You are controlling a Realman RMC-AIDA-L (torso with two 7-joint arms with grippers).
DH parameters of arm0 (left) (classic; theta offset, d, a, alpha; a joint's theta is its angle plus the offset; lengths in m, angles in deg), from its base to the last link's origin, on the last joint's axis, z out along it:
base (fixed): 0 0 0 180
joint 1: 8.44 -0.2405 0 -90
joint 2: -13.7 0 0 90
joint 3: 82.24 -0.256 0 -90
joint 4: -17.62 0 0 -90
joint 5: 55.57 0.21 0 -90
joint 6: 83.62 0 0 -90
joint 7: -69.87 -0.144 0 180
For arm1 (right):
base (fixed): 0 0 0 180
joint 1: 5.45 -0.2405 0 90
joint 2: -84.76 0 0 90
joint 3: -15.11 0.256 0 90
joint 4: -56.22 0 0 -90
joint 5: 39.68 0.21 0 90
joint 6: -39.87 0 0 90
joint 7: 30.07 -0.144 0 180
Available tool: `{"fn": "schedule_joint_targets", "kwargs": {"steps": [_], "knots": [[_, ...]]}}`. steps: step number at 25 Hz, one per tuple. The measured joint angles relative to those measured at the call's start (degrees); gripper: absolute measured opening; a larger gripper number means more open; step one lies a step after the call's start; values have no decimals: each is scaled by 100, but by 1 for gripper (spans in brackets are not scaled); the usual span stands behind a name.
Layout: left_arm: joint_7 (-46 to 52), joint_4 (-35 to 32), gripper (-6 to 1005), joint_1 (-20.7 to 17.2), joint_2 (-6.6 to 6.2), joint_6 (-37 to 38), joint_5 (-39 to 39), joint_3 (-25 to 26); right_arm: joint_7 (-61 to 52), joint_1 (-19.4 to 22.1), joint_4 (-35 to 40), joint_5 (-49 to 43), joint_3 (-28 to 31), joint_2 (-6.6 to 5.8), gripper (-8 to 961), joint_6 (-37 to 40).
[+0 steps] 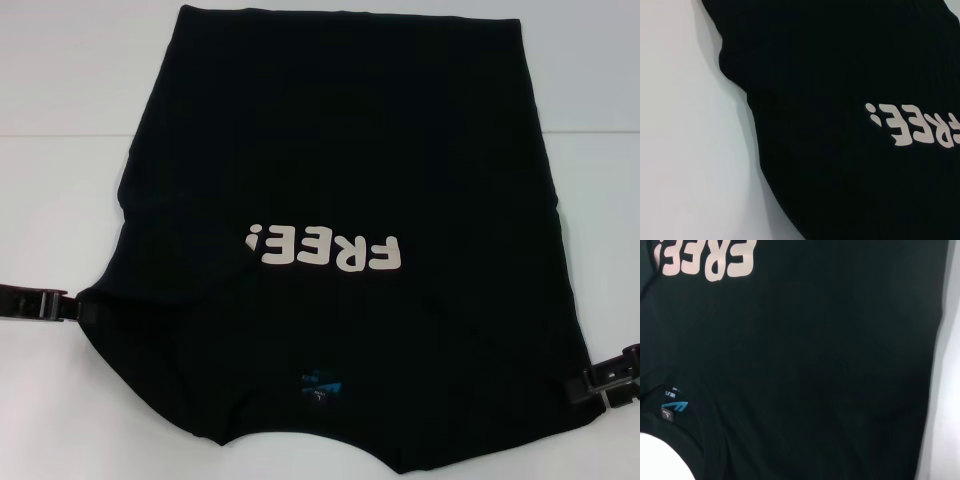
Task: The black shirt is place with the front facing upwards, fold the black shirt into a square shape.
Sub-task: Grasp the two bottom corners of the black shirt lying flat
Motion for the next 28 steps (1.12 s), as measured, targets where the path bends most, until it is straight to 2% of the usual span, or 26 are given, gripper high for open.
{"fn": "schedule_joint_targets", "kwargs": {"steps": [28], "knots": [[-9,62,16,26,-18,-10,-27,-1,70,-43,0,191,27,106,805,70]]}}
